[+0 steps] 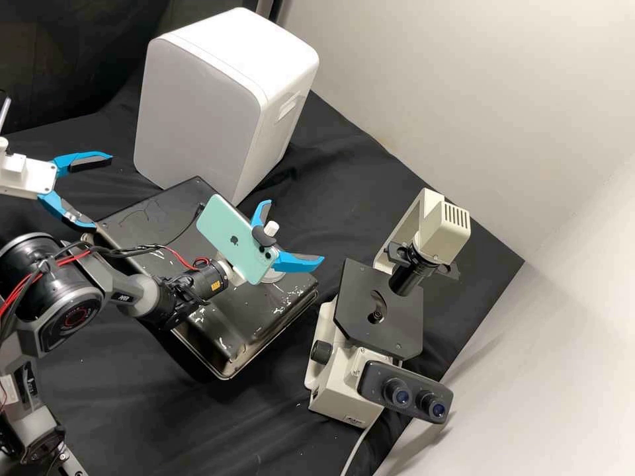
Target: Place the petri dish on the microscope
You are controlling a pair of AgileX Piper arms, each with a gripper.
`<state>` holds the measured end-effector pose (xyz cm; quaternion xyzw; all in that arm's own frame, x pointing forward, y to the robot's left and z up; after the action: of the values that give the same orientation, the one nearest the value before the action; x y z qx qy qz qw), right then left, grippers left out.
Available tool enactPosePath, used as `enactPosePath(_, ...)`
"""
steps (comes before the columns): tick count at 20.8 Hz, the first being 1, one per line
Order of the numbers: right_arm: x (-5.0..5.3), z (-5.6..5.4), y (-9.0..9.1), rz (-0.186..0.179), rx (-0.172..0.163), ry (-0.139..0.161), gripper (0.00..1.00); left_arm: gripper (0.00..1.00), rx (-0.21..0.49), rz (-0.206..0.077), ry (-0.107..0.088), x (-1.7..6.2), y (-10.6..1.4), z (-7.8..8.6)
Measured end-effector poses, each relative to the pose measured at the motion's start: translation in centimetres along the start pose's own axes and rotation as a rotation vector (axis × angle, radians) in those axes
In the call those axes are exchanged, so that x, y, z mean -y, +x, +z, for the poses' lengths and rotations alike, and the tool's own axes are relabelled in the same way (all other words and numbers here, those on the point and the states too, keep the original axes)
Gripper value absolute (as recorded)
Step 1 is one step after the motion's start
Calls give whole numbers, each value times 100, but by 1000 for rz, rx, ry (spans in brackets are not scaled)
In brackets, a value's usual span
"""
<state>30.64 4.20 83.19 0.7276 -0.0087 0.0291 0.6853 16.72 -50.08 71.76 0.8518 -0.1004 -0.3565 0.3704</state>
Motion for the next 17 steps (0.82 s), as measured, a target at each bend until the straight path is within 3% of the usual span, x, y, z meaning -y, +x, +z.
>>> enactPosePath(7,-1,-2,0,2,-2,0,100,100,46,-12,-36,9,-16,-2)
enactPosePath(10,18,21,-37,-2,3,2,100,100,37,-12,-39,8,-19,-20)
enactPosePath(17,101,106,-348,4,-10,3,100,100,35,-11,-39,8,-20,-23)
